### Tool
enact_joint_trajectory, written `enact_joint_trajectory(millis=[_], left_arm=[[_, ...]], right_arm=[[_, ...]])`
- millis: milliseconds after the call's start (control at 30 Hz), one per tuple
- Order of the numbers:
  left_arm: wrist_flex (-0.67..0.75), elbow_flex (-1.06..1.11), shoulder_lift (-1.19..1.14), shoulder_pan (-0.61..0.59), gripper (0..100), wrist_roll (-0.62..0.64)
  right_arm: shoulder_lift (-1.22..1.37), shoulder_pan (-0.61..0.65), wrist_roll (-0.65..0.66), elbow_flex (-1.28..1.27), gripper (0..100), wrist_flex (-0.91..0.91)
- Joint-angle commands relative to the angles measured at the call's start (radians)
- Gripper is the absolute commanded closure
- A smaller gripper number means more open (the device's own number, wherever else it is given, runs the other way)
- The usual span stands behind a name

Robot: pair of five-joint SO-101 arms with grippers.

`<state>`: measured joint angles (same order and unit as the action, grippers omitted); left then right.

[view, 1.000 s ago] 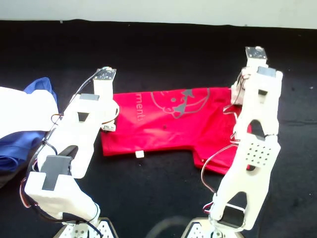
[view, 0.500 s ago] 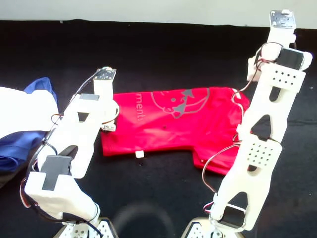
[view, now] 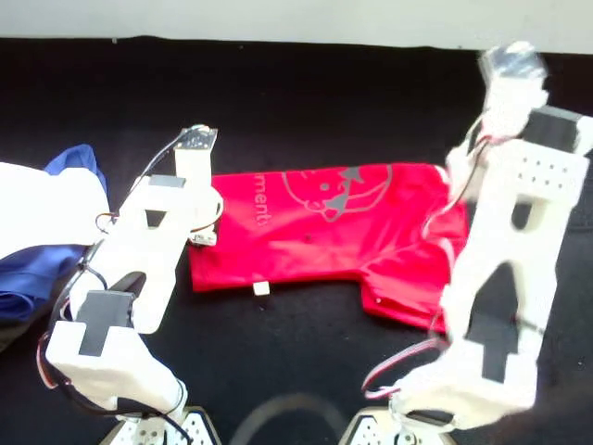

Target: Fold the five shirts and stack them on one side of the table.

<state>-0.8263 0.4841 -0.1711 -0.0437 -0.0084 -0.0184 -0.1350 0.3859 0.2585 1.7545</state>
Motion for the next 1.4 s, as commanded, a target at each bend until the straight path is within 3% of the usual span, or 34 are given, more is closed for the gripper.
enact_joint_trajectory(millis=[0, 133, 233, 367, 567, 867, 1100, 1333, 1367], left_arm=[[0.005, -0.012, -0.01, -0.015, 99, 0.009], [0.005, -0.012, -0.01, -0.015, 99, 0.009], [0.005, -0.012, -0.01, -0.015, 99, 0.009], [0.005, -0.012, -0.01, -0.015, 99, 0.009], [0.005, -0.012, -0.01, -0.015, 99, 0.009], [0.005, -0.012, -0.01, -0.015, 99, 0.009], [0.005, -0.012, -0.01, -0.015, 99, 0.009], [0.005, -0.012, -0.01, -0.015, 99, 0.009], [0.005, -0.012, -0.01, -0.015, 99, 0.009]], right_arm=[[-0.173, 0.097, 0.288, -0.377, 88.9, -0.002], [-0.248, 0.16, 0.433, -0.657, 82.6, -0.145], [-0.26, 0.191, 0.46, -0.814, 75.0, -0.252], [-0.259, 0.24, 0.46, -0.949, 74.8, -0.344], [-0.259, 0.306, 0.46, -1.036, 74.7, -0.441], [-0.255, 0.302, 0.46, -1.187, 74.7, -0.696], [-0.254, 0.289, 0.462, -1.224, 75.2, -0.768], [-0.091, 0.159, 0.534, -1.152, 99.7, -0.817], [-0.07, 0.139, 0.534, -1.129, 99.1, -0.808]])
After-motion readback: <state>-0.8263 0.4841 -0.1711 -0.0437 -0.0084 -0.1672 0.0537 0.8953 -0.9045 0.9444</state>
